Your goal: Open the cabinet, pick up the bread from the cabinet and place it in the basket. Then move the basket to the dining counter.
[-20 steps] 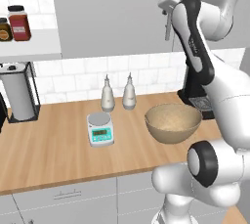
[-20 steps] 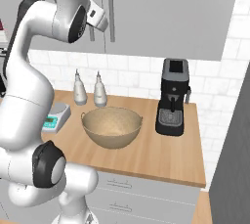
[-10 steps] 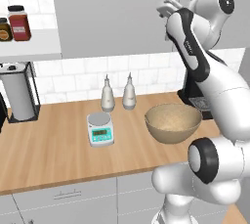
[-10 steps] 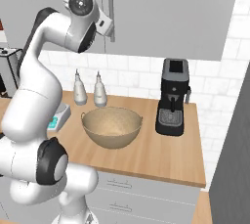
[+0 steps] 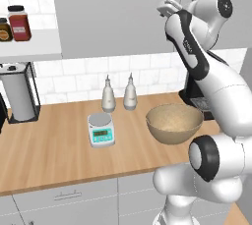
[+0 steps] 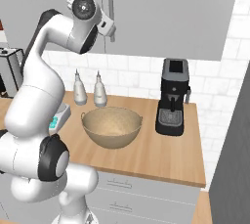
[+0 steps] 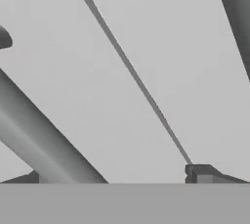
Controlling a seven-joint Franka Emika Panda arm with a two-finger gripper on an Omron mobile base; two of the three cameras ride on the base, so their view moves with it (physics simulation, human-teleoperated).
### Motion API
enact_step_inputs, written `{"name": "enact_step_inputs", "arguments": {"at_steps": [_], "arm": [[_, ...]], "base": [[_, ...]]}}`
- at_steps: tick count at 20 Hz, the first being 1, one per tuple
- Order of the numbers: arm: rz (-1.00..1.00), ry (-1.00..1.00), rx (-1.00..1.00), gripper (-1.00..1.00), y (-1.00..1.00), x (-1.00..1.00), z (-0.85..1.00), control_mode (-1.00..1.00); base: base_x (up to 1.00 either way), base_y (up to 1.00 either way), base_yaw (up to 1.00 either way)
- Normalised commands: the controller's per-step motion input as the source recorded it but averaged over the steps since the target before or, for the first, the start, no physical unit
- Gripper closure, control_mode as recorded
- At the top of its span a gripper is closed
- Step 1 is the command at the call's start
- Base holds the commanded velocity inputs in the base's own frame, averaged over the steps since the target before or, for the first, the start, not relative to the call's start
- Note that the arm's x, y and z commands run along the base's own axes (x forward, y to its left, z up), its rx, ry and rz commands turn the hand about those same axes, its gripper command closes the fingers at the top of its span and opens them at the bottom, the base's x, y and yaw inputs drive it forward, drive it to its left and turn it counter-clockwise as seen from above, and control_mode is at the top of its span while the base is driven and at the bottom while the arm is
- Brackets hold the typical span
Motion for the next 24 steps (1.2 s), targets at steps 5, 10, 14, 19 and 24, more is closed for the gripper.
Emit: {"name": "enact_step_inputs", "arguments": {"at_steps": [5, 10, 14, 19, 24], "arm": [[0.0, -0.13, 0.0, 1.0, 0.08, 0.0, -0.1, -1.0], [0.0, -0.04, 0.0, 1.0, 0.34, 0.06, 0.0, -1.0], [0.0, 0.04, 0.05, 1.0, 0.23, -0.28, 0.17, -1.0], [0.0, 0.07, 0.08, 1.0, 0.0, -1.0, 0.3, -1.0], [0.0, 0.0, 0.04, 1.0, 0.01, -1.0, 0.1, -1.0]], "base": [[0.0, 0.0, 0.0], [0.0, 0.0, 0.0], [0.0, 0.0, 0.0], [0.0, 0.0, 0.0], [0.0, 0.0, 0.0]]}}
